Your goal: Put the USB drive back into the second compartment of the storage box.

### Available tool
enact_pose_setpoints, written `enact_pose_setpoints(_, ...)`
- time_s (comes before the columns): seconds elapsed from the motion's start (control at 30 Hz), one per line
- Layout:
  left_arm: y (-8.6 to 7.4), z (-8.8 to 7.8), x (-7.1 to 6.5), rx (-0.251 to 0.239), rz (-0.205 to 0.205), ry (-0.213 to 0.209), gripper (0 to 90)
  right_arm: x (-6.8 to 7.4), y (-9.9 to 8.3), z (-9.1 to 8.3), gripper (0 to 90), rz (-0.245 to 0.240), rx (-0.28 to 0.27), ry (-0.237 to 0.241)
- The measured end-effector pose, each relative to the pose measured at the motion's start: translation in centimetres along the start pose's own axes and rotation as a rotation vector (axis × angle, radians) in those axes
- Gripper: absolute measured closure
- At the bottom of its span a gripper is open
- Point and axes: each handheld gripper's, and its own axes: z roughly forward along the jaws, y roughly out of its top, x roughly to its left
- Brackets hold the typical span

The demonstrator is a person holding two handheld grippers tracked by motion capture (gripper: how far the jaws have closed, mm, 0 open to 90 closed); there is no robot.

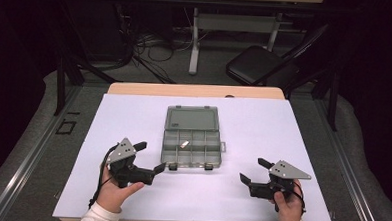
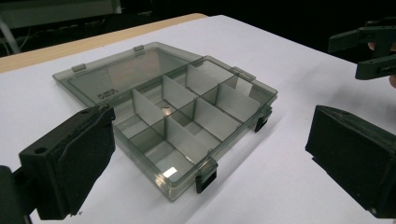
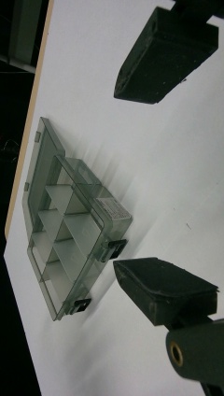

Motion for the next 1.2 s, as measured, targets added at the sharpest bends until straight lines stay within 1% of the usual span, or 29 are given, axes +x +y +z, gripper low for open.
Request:
enact_pose_setpoints(0.1,-0.7,-0.2,0.3,-0.015,-0.024,-0.003,0.8,0.0,0.0,0.0,14.3,0.003,-0.002,0.0)
enact_pose_setpoints(0.23,-1.3,-0.2,0.7,-0.023,-0.032,0.0,0.8,0.0,0.0,0.0,14.3,0.003,-0.005,0.002)
enact_pose_setpoints(0.43,-2.0,0.1,1.1,-0.041,-0.058,0.009,0.9,0.0,0.0,0.1,14.3,-0.003,-0.004,0.008)
enact_pose_setpoints(0.6,-2.2,0.2,1.3,-0.045,-0.063,0.017,1.1,0.0,0.0,0.0,14.3,-0.003,-0.005,0.009)
enact_pose_setpoints(0.8,-2.4,0.3,1.5,-0.039,-0.053,0.037,1.1,-0.1,0.0,-0.1,14.3,-0.003,-0.006,0.007)
enact_pose_setpoints(0.87,-2.4,0.3,1.5,-0.039,-0.054,0.032,1.1,-0.1,0.0,-0.1,14.3,0.004,-0.007,0.005)
enact_pose_setpoints(1.07,-2.5,0.4,1.7,-0.031,-0.059,0.039,1.1,-0.2,0.0,0.0,14.3,-0.002,-0.004,0.007)
enact_pose_setpoints(1.2,-2.5,0.3,1.8,-0.033,-0.065,0.04,1.1,-0.2,-0.1,0.1,14.3,0.003,-0.004,0.008)
